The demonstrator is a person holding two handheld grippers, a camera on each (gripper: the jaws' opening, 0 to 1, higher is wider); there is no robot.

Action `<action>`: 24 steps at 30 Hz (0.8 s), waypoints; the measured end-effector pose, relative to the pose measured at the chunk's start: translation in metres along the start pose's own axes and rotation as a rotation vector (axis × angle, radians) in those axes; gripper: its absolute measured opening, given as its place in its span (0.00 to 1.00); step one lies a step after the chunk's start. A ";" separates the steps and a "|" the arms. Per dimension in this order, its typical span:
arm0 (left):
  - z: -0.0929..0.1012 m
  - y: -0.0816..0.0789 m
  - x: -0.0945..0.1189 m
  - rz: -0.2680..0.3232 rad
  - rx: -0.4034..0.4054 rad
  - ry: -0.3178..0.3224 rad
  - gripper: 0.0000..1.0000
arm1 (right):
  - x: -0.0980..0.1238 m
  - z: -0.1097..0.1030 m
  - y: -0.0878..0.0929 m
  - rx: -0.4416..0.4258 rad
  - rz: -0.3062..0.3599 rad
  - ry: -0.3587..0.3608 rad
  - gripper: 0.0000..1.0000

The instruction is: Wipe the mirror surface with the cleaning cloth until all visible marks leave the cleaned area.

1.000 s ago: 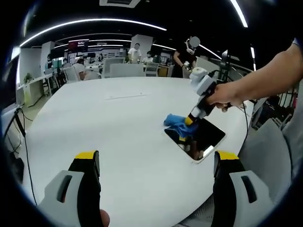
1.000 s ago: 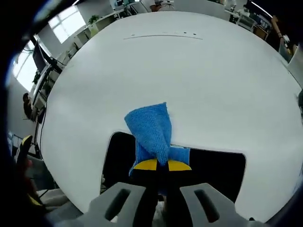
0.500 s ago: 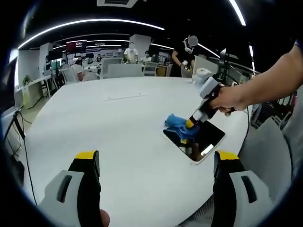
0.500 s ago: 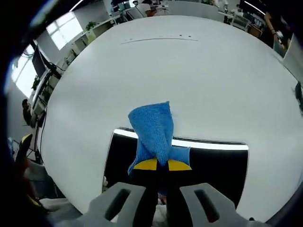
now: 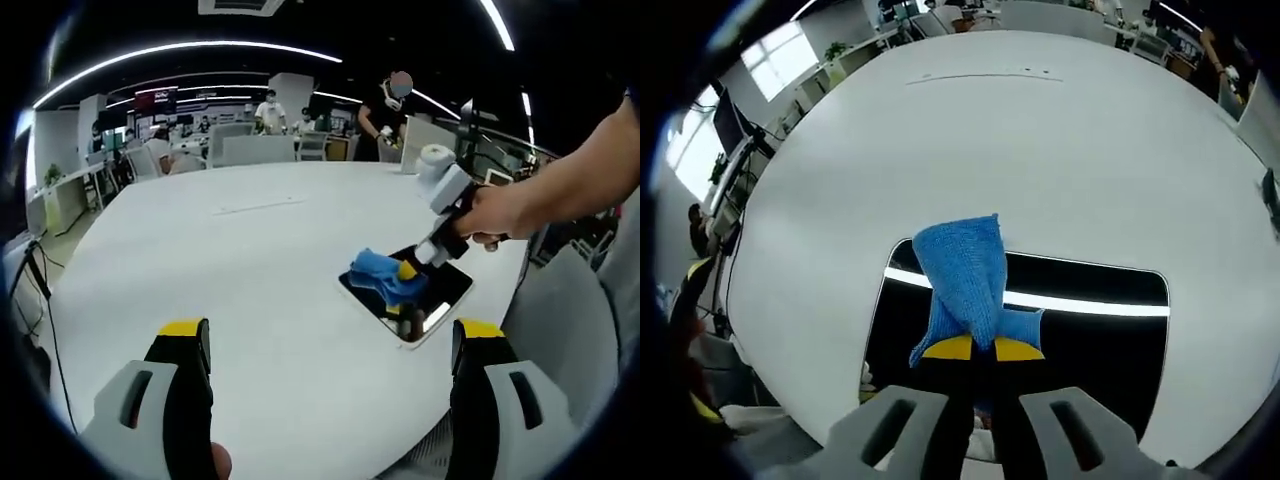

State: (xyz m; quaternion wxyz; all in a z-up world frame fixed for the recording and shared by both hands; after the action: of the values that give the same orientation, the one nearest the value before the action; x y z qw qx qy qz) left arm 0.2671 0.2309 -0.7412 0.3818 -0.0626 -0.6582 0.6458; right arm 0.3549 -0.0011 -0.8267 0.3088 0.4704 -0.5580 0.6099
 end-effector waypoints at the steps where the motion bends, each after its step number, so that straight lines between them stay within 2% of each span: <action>1: 0.001 0.000 0.000 -0.002 -0.001 0.000 0.99 | 0.001 0.000 0.002 -0.003 0.002 -0.001 0.00; 19: 0.001 -0.001 -0.002 0.010 -0.007 -0.013 0.99 | 0.015 -0.014 0.030 -0.023 -0.009 -0.016 0.00; 24: -0.001 -0.001 -0.002 0.010 -0.011 -0.014 0.99 | 0.015 -0.016 0.032 -0.028 -0.014 -0.017 0.00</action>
State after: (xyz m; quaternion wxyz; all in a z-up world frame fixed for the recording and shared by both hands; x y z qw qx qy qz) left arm 0.2695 0.2302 -0.7411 0.3734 -0.0635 -0.6643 0.6444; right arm 0.3169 0.0062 -0.8241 0.3151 0.4751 -0.5656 0.5959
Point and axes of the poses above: the point that each gripper's makers call its tool centre point, and the gripper's own axes: x roughly backward along the fingers, z roughly to its right, y roughly out of its underside, the point moved 5 cm from there along x, roughly backward along the fingers, and after that the axes turned 3 degrees about y, right-handed, at the moved point
